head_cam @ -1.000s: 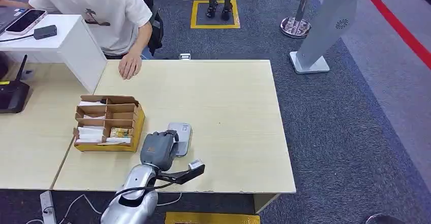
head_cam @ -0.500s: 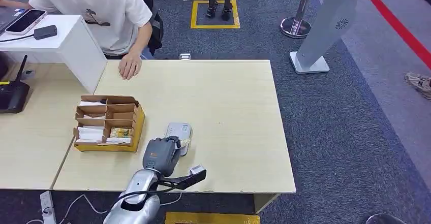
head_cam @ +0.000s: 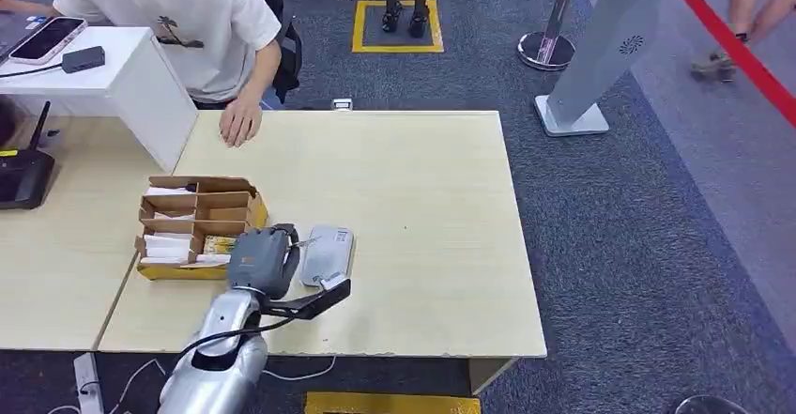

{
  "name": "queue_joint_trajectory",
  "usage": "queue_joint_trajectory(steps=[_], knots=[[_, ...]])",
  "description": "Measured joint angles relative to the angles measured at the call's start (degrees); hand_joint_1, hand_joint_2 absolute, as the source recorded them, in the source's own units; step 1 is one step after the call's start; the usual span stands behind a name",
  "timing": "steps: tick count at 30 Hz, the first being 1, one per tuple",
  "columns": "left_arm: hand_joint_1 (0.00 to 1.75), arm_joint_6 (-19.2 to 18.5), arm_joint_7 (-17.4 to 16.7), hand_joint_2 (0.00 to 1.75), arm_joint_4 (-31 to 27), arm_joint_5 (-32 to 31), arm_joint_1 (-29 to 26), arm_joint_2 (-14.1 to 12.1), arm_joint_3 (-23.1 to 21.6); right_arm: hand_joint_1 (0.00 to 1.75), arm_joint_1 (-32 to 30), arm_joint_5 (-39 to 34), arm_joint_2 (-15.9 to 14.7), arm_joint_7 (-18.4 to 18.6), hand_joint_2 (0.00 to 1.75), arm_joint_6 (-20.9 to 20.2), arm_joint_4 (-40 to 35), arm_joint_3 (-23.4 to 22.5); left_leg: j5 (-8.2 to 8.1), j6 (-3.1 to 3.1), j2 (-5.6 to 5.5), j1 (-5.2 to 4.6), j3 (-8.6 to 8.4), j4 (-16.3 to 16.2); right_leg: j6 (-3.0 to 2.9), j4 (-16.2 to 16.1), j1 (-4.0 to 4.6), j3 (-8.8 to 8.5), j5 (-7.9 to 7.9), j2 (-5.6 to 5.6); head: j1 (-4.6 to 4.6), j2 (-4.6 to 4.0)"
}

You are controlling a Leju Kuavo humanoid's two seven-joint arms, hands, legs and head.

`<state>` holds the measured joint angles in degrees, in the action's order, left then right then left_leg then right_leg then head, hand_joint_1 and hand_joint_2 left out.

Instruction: Pass the card to the sensor for recognition and then transmit it.

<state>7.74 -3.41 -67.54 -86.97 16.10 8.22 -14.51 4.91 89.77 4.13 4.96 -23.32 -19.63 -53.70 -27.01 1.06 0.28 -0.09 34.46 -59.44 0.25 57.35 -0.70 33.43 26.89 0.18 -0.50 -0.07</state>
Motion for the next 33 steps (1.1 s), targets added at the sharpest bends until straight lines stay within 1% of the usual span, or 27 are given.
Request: queue_joint_trajectory(steps=[4, 7, 10, 13, 14, 16, 17, 19, 21, 23, 26, 29, 33], knots=[[1.75, 1.3, -2.5, 1.75, -2.3, -1.0, 0.5, -0.9, 1.5, 0.00, 0.0, 0.0, 0.0, 0.3, 0.00, 0.0, 0.0, 0.0, 0.00, 0.00, 0.00, 0.00, 0.02, 0.0, 0.00, 0.0, 0.00, 0.01, 0.00, 0.00, 0.00, 0.00], [1.75, -0.5, -3.8, 1.75, -5.5, -2.3, 3.4, -2.3, 3.8, 0.00, 0.0, 0.0, 0.0, 0.4, 0.00, 0.0, 0.1, 0.0, 0.01, 0.00, 0.00, 0.01, 0.03, 0.0, 0.00, 0.0, 0.01, 0.01, 0.00, 0.00, 0.00, 0.00], [1.75, -3.7, -5.8, 1.75, -9.6, -2.8, 7.6, -5.5, 7.9, 0.00, 0.1, 0.0, 0.0, 1.2, 0.00, 0.0, 0.2, 0.1, 0.07, -0.02, 0.01, 0.02, 0.00, 0.0, -0.03, 0.0, 0.02, 0.01, -0.02, 0.01, 0.00, 0.00], [1.75, -5.9, -7.5, 1.75, -11.8, -2.9, 11.6, -9.2, 10.9, 0.00, 0.1, 0.0, 0.0, 1.7, 0.00, 0.0, 0.2, 0.2, 0.08, -0.04, 0.01, 0.08, -0.01, 0.0, -0.04, 0.1, 0.06, 0.01, -0.03, 0.02, 0.02, 0.00], [1.75, -6.4, -8.0, 1.75, -12.2, -2.9, 12.7, -10.1, 11.7, 0.00, 0.1, 0.0, 0.0, 1.7, 0.00, 0.0, 0.2, 0.2, 0.09, -0.04, 0.01, 0.08, -0.01, 0.0, -0.05, 0.1, 0.07, 0.01, -0.03, 0.01, 0.00, 0.00], [1.75, -6.8, -9.3, 1.75, -12.6, -2.9, 14.5, -13.0, 12.9, 0.00, 0.2, 0.0, 0.0, 1.7, 0.00, 0.0, 0.2, 0.2, 0.08, -0.04, 0.02, 0.08, -0.01, 0.0, -0.05, 0.1, 0.07, 0.01, -0.03, 0.04, 0.00, 0.00], [1.75, -6.9, -10.6, 1.75, -12.6, -2.9, 15.2, -14.5, 13.3, 0.00, 0.2, 0.0, 0.0, 1.7, 0.00, 0.0, 0.2, 0.3, 0.08, -0.04, 0.04, 0.08, -0.01, 0.0, -0.05, 0.1, 0.07, 0.02, -0.02, 0.05, 0.00, 0.00], [1.75, -6.9, -12.0, 1.75, -12.5, -2.9, 16.2, -17.2, 13.6, 0.00, 0.2, 0.0, 0.0, 1.7, 0.00, 0.0, 0.3, 0.4, 0.08, -0.04, 0.06, 0.09, 0.00, 0.0, -0.06, 0.1, 0.07, 0.06, -0.02, 0.07, 0.00, 0.00], [1.75, -6.6, -12.2, 1.75, -12.3, -2.9, 17.0, -20.0, 14.4, 0.00, 0.2, 0.0, 0.0, 1.7, 0.00, 0.0, 0.3, 0.6, 0.08, -0.04, 0.05, 0.09, 0.00, 0.0, -0.05, 0.1, 0.07, 0.06, 0.00, 0.06, 0.00, 0.00], [1.75, -6.4, -12.5, 1.75, -12.1, -2.9, 17.6, -22.0, 14.6, 0.00, 0.3, 0.0, 0.0, 1.7, 0.00, 0.0, 0.3, 0.7, 0.08, -0.04, 0.03, 0.08, 0.01, 0.0, -0.05, 0.1, 0.07, 0.06, 0.00, 0.04, 0.00, 0.00], [1.75, -6.4, -13.1, 1.75, -11.6, -2.9, 17.9, -23.7, 15.2, 0.00, 0.4, 0.0, 0.0, 1.7, 0.00, 0.0, 0.4, 1.0, 0.08, -0.04, 0.03, 0.08, 0.01, 0.0, -0.05, 0.1, 0.06, 0.06, 0.00, 0.04, 0.00, 0.00], [1.75, -6.5, -13.0, 1.75, -11.2, -2.9, 18.1, -24.6, 15.9, 0.00, 0.5, 0.0, 0.0, 1.7, 0.00, 0.0, 0.5, 1.2, 0.08, -0.04, 0.04, 0.06, 0.01, 0.0, -0.04, 0.1, 0.04, 0.05, 0.00, 0.05, 0.02, 0.00], [1.75, -6.3, -11.3, 1.75, -10.5, -2.9, 18.1, -24.6, 17.9, 0.00, 0.5, 0.0, 0.0, 1.7, 0.00, 0.0, 0.5, 1.2, 0.08, -0.04, 0.03, 0.05, 0.01, 0.0, -0.04, 0.1, 0.02, 0.05, -0.01, 0.04, 0.02, 0.00]])
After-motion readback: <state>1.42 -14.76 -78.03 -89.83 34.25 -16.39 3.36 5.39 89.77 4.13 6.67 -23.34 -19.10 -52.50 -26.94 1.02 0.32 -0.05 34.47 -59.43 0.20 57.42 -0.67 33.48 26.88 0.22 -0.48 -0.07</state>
